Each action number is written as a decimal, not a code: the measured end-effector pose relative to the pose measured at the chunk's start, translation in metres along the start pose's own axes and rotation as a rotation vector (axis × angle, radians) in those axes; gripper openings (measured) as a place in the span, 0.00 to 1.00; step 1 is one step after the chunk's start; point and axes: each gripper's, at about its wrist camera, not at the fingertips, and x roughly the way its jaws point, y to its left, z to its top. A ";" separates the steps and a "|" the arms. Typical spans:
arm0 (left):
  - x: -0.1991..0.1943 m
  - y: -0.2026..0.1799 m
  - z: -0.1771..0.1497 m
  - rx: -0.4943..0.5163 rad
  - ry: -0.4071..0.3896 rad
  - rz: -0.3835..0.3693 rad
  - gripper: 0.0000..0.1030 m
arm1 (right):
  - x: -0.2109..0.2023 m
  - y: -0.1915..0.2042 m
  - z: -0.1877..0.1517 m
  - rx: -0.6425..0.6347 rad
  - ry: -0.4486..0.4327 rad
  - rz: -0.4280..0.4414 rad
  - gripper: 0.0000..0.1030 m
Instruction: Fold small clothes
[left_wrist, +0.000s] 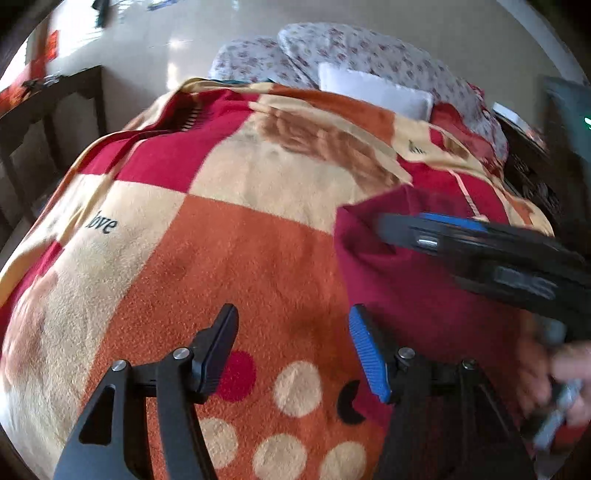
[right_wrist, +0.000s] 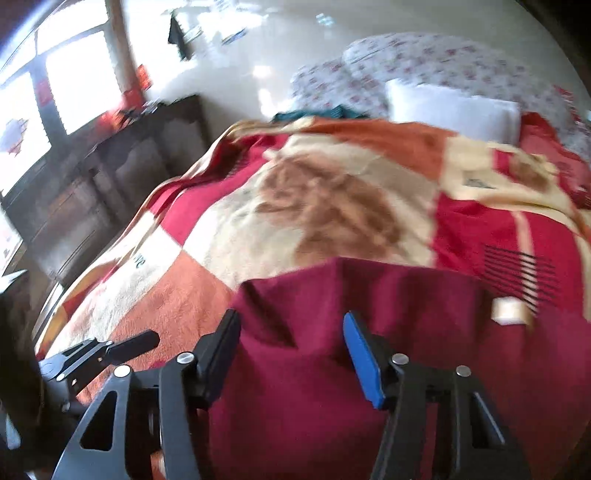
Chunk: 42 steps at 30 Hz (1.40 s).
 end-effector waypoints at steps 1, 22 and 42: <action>0.000 0.001 -0.001 0.006 0.009 -0.016 0.60 | 0.010 0.002 0.001 -0.017 0.018 0.008 0.56; 0.013 -0.002 -0.006 0.057 0.066 0.020 0.63 | 0.030 0.023 0.024 -0.137 -0.031 -0.023 0.01; 0.003 -0.039 -0.010 0.076 0.010 -0.202 0.71 | -0.126 -0.082 -0.136 0.215 -0.041 -0.416 0.69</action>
